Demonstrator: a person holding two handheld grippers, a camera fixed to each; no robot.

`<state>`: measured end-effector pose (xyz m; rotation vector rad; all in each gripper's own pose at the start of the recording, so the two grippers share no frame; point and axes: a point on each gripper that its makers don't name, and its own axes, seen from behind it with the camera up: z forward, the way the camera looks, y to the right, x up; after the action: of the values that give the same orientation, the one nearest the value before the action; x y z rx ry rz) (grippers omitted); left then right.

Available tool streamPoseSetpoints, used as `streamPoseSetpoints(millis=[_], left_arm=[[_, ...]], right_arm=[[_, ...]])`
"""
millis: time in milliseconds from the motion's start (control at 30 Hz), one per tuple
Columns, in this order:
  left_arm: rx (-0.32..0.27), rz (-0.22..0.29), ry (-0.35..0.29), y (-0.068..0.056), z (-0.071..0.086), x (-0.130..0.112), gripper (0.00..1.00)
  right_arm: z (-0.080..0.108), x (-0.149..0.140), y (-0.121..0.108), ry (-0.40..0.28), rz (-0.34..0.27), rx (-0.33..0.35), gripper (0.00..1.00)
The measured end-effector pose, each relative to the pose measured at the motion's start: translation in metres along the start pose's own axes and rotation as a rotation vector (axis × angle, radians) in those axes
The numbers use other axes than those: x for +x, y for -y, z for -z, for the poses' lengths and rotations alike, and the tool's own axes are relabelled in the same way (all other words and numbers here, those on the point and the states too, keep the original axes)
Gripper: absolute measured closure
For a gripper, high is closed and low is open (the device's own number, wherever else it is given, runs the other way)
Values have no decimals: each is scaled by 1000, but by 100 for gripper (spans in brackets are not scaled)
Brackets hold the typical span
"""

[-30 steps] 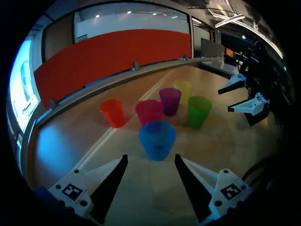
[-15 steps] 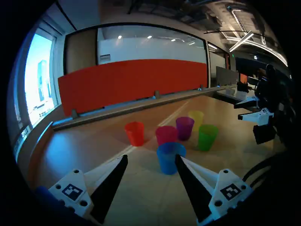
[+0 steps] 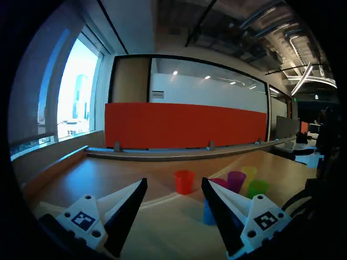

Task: Pour water

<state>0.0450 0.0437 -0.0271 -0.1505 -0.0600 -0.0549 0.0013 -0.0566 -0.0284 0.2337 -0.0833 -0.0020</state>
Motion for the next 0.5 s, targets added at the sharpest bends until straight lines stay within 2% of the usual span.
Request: streamPoseSetpoints(millis=[167, 300, 500], left_arm=[[57, 15, -11, 16, 1, -5, 7], [92, 4, -23, 25, 0, -6, 7], [120, -22, -38, 30, -1, -4, 7]], right_arm=[[2, 14, -8, -60, -13, -61, 1], [1, 21, -16, -94, -3, -117, 1], [-1, 19, -27, -92, 8, -174, 1]])
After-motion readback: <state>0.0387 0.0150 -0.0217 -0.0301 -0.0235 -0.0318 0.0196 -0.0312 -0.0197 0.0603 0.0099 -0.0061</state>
